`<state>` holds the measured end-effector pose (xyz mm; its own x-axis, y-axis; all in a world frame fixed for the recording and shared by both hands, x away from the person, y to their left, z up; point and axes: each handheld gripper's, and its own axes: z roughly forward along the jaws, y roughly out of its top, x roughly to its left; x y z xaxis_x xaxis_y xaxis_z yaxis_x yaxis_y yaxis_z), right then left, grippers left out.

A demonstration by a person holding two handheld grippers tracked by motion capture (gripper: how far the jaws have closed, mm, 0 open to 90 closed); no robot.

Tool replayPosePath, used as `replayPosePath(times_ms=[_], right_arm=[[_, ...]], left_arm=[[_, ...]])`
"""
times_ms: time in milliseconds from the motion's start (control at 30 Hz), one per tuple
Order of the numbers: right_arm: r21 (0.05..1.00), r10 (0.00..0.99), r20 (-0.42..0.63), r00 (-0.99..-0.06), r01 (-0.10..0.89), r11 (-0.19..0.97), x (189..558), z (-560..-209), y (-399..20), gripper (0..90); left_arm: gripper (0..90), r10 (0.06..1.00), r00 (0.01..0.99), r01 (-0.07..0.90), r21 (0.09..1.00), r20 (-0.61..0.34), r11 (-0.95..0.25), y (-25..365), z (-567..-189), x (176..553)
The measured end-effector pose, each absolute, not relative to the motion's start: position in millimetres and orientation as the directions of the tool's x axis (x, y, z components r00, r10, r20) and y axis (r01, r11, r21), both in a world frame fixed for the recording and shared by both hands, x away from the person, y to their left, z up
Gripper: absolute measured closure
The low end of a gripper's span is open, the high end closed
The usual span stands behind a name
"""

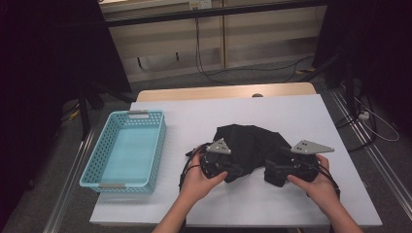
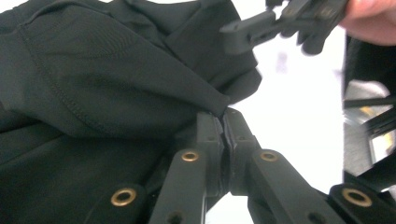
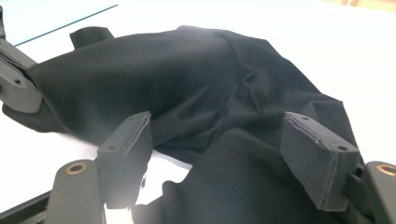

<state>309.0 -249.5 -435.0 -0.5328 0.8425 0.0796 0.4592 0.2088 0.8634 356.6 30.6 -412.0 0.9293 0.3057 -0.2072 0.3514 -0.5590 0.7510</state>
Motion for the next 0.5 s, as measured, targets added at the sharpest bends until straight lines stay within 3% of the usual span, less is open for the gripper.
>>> replayPosePath(times_ms=[67,100,133,333,500], right_arm=[[0.865,0.845,0.070,-0.530,0.455,0.213,309.3,-434.4,-249.3,25.0],[0.866,0.845,0.069,-0.530,0.452,0.213,309.8,-433.8,-249.0,24.9],[0.866,0.845,0.069,-0.530,0.452,0.213,309.8,-433.8,-249.0,24.9],[0.868,0.838,0.060,-0.543,0.443,0.225,313.5,-433.1,-240.5,24.0],[0.862,0.817,0.039,-0.576,0.433,0.264,317.0,-433.6,-223.3,24.1]], left_arm=[[78.9,0.323,0.925,0.355,0.756,-0.199,-0.549,34.2,-414.3,360.0],[67.3,0.336,0.921,0.360,0.759,-0.197,-0.542,37.4,-414.6,362.2],[67.3,0.349,0.917,0.366,0.760,-0.194,-0.537,41.1,-414.1,364.5],[36.3,0.436,0.887,0.375,0.789,-0.153,-0.486,62.0,-407.9,373.0],[25.7,0.484,0.865,0.381,0.802,-0.134,-0.459,79.8,-403.1,377.0]])
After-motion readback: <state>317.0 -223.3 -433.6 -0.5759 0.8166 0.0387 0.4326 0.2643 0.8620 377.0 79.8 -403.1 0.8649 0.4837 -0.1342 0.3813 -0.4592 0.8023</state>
